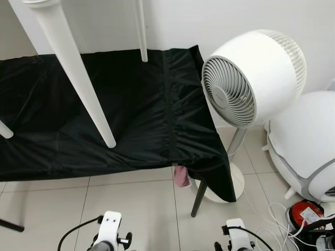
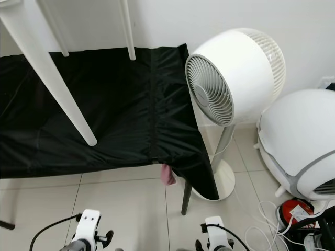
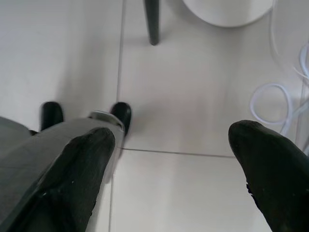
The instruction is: Building children table
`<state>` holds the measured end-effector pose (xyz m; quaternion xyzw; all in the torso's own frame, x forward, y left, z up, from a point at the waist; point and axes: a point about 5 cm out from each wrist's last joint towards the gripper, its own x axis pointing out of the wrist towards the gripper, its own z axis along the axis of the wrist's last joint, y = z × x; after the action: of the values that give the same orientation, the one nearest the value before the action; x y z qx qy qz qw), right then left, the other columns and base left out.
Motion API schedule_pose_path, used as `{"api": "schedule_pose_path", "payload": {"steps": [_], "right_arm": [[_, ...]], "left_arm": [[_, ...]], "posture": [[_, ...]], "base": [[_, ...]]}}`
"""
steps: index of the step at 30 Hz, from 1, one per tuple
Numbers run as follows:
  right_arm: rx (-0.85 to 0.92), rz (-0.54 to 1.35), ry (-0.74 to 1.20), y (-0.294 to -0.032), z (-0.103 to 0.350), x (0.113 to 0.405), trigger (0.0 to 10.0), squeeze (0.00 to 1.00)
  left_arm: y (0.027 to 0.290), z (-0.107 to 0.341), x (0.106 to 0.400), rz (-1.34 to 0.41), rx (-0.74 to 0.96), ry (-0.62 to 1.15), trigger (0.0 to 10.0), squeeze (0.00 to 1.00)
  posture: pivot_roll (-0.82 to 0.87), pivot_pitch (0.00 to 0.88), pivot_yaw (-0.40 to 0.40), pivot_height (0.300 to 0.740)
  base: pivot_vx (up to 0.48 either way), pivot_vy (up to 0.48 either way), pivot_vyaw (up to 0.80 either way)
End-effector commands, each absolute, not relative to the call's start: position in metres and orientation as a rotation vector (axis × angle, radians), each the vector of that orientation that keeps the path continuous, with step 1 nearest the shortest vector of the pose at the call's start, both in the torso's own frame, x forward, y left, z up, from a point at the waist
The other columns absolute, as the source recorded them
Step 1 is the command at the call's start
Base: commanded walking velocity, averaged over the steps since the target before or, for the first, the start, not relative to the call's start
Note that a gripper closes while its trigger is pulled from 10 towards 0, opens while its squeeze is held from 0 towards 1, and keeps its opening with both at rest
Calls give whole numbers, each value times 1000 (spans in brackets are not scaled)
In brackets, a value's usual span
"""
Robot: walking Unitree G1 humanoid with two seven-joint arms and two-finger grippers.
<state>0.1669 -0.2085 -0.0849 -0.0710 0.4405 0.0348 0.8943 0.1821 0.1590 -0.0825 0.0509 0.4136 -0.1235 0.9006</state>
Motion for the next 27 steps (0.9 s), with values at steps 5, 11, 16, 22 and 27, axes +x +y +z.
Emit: {"api": "schedule_pose_path", "payload": {"steps": [5,11,16,22,27], "right_arm": [[-134,59,960,-209,-90,155,10000,0],[-131,54,972,-208,-92,152,10000,0],[-127,49,984,-209,-93,150,10000,0],[-128,44,986,-210,-93,150,10000,0],[-131,38,991,-211,-93,149,10000,0]], "left_arm": [[171,-90,167,-193,66,919,10000,0],[175,-91,164,-112,17,926,10000,0],[172,-92,163,-106,4,928,10000,0],[172,-92,163,-103,8,929,10000,0],[172,-92,163,-99,9,935,10000,0]], "posture": [[-93,137,51,740],[-83,152,50,740],[-79,155,49,740],[-77,154,50,740],[-76,153,49,740]], "base": [[0,0,-745],[0,0,-785],[0,0,-723],[0,0,-81],[0,0,0]]}}
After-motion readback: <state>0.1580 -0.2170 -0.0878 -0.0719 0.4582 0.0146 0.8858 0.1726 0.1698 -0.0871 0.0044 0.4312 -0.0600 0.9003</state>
